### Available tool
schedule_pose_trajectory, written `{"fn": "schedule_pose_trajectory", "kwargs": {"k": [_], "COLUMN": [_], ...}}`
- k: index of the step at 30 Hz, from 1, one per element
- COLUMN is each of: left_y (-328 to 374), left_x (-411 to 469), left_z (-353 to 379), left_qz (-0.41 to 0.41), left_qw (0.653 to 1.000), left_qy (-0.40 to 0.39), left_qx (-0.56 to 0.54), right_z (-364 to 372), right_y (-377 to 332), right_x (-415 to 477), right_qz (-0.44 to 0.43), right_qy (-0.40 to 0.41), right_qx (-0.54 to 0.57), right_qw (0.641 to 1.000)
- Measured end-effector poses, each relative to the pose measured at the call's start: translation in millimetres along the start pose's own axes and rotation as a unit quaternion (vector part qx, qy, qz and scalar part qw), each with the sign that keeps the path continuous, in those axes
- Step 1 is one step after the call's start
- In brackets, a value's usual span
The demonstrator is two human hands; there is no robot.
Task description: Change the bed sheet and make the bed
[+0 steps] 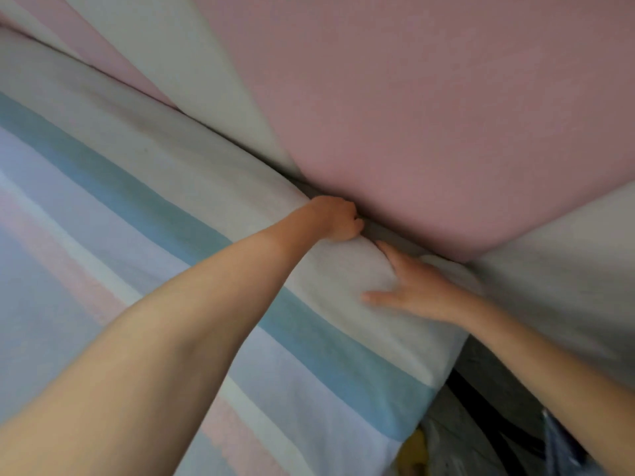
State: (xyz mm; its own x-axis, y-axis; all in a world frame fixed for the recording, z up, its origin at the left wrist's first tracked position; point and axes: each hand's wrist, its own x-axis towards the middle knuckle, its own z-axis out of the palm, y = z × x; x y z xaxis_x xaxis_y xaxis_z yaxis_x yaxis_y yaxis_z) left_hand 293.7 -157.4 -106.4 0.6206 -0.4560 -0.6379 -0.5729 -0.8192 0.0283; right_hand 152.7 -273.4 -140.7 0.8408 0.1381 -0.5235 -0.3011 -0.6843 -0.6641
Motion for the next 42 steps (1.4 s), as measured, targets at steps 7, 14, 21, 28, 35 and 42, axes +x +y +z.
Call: {"fn": "schedule_pose_trajectory", "kwargs": {"k": [7, 14, 21, 28, 35, 42], "left_y": [14, 38, 50, 43, 9, 2], "left_x": [-3, 3, 1, -40, -94, -195], "left_z": [9, 24, 47, 76, 126, 216], "left_qz": [0.015, 0.004, 0.003, 0.188, 0.138, -0.163], "left_qw": [0.996, 0.993, 0.995, 0.942, 0.921, 0.901], "left_qy": [-0.032, -0.006, 0.093, 0.268, 0.322, 0.349], "left_qx": [0.086, 0.117, 0.045, -0.067, -0.170, -0.200], "right_z": [-13, 19, 42, 21, 59, 72], "right_y": [21, 41, 68, 78, 72, 29], "right_x": [19, -23, -55, -59, -41, -45], "right_qz": [0.067, 0.151, 0.220, 0.149, 0.166, 0.177], "right_qy": [-0.128, 0.159, 0.212, 0.160, 0.369, 0.452], "right_qx": [0.148, 0.004, 0.514, 0.472, 0.332, -0.029], "right_qw": [0.978, 0.976, 0.801, 0.854, 0.852, 0.874]}}
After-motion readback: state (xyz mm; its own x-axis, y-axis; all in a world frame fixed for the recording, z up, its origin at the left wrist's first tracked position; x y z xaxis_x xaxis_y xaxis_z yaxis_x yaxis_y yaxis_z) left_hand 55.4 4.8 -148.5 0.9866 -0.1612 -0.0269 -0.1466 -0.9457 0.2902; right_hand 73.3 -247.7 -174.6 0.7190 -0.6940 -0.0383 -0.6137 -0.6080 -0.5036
